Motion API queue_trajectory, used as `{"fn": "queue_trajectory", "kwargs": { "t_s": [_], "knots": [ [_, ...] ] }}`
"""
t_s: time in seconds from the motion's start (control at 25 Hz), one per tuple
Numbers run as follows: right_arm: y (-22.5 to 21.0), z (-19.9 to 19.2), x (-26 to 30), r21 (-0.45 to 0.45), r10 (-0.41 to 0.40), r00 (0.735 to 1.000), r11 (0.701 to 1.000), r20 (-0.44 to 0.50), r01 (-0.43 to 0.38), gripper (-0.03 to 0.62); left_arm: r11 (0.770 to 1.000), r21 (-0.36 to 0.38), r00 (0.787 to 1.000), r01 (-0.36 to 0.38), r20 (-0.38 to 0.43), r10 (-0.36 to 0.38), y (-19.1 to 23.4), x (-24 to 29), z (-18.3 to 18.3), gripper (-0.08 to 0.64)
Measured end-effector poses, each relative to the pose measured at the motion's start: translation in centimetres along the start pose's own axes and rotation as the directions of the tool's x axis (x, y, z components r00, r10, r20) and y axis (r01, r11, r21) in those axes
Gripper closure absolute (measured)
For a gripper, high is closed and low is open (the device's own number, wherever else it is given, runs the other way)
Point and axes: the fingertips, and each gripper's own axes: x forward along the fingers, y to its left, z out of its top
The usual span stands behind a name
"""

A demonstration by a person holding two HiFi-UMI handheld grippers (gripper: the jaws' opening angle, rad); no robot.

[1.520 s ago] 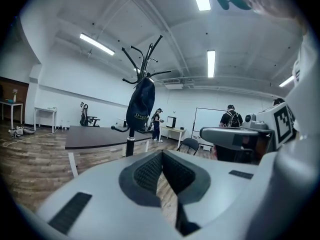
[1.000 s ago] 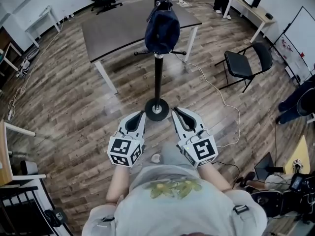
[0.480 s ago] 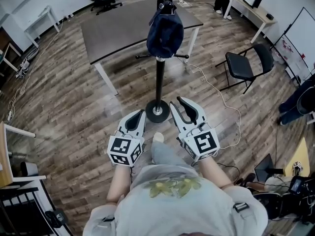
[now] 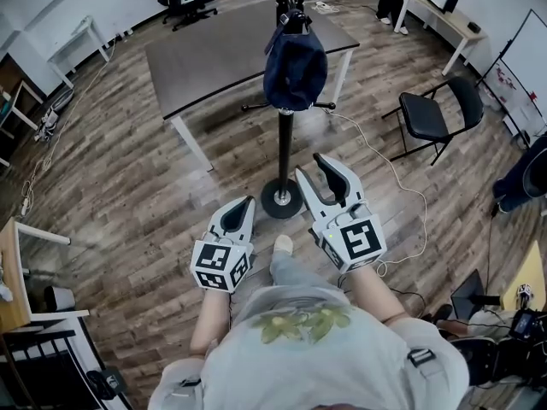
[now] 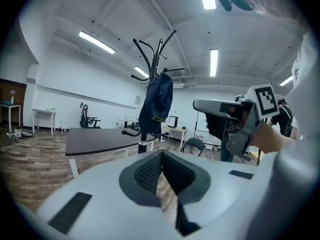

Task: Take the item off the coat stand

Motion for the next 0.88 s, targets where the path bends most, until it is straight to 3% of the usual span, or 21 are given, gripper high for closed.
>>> {"fn": "queue_trajectory", "kwargs": {
  "t_s": [0.24, 0.88],
  "knots": [
    [-1.3, 0.9, 1.1, -0.011, -0.024, 0.999, 1.000, 0.026, 0.024, 0.399, 1.000, 0.004, 1.000, 0.009, -0.011, -0.009, 0.4, 1.0, 0.0, 0.545],
    [-3.8, 2.4, 6.0, -0.012, -0.048, 0.998, 0.999, 0.051, 0.048, 0.377, 0.999, 0.012, 0.999, 0.037, -0.028, -0.037, 1.9, 3.6, 0.7, 0.545]
  ]
}}
